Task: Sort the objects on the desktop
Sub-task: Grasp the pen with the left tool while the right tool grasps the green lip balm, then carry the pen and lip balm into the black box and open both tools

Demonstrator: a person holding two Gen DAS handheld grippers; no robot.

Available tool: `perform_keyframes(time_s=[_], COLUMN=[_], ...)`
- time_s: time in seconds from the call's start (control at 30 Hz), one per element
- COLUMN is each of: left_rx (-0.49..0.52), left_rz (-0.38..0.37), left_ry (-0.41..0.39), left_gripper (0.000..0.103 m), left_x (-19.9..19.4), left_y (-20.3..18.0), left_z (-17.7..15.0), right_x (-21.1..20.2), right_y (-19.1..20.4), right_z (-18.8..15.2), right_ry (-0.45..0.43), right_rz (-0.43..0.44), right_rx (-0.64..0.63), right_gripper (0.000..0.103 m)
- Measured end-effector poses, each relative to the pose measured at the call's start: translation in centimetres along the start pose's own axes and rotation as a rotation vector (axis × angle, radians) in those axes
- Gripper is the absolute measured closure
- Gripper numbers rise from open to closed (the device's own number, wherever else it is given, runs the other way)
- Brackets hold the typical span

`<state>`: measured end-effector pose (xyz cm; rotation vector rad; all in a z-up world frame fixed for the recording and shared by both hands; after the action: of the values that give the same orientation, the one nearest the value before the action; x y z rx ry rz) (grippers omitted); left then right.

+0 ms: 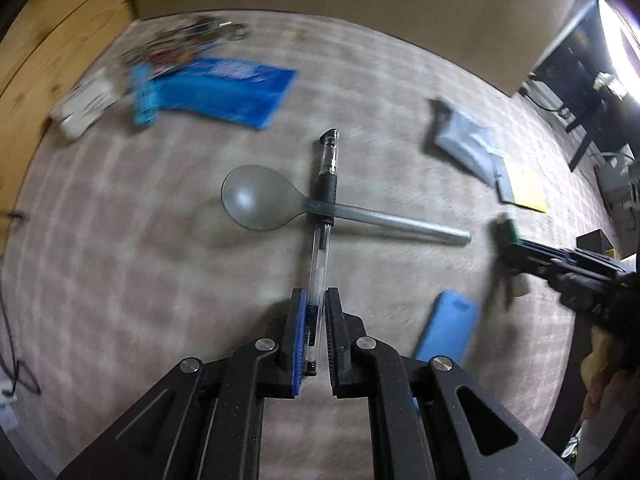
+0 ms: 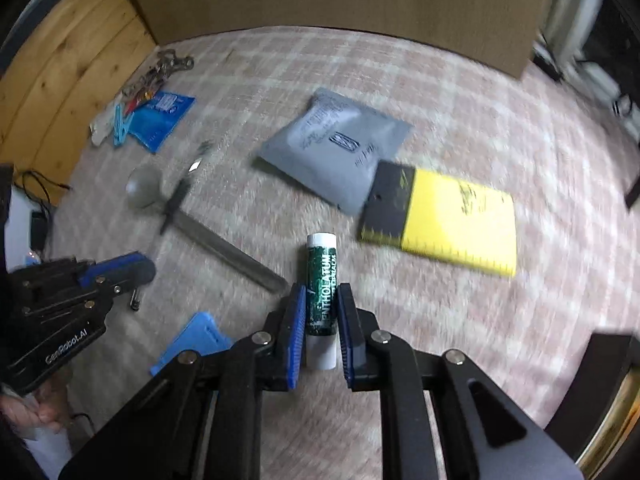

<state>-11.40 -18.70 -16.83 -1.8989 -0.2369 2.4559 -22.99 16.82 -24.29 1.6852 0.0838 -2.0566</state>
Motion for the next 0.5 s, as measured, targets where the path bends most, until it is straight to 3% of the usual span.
perform_keyframes(time_s=[0.2,0.33,0.5], left_rx=[-0.092,-0.095,-0.054], left_rz=[-0.043,-0.11,-0.142], left_ry=[-0.058,-0.096,-0.118], left_gripper=[0.095,0.095,0.095], left_x=[-3.7,-6.7,-8.2], left_y=[3.0,2.4,0.3], left_z=[-1.9,-2.9,-3.6], right_x=[-2.2,-4.2,-6.7], right_y=[-0.6,0.2,0.7], right_z=[-2.2,-3.4,-4.5], right_ry=[-0.034,-0.07,-0.105], right_rz=[0.084,0.122,0.156], right_rx=[0.111,0.119,0.124], right_gripper=[0.087,0.087,0.087])
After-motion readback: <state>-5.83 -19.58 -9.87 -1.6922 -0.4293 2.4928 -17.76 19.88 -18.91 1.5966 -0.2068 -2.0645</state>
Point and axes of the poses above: each gripper's, at about its wrist camera, not at the fingertips, and x roughly the way its jaws point, y to its left, z to its top, the point moved 9 cm from there along x, roughly the way its jaws point, and after that the axes turned 3 degrees about x, right-handed, at the moved point
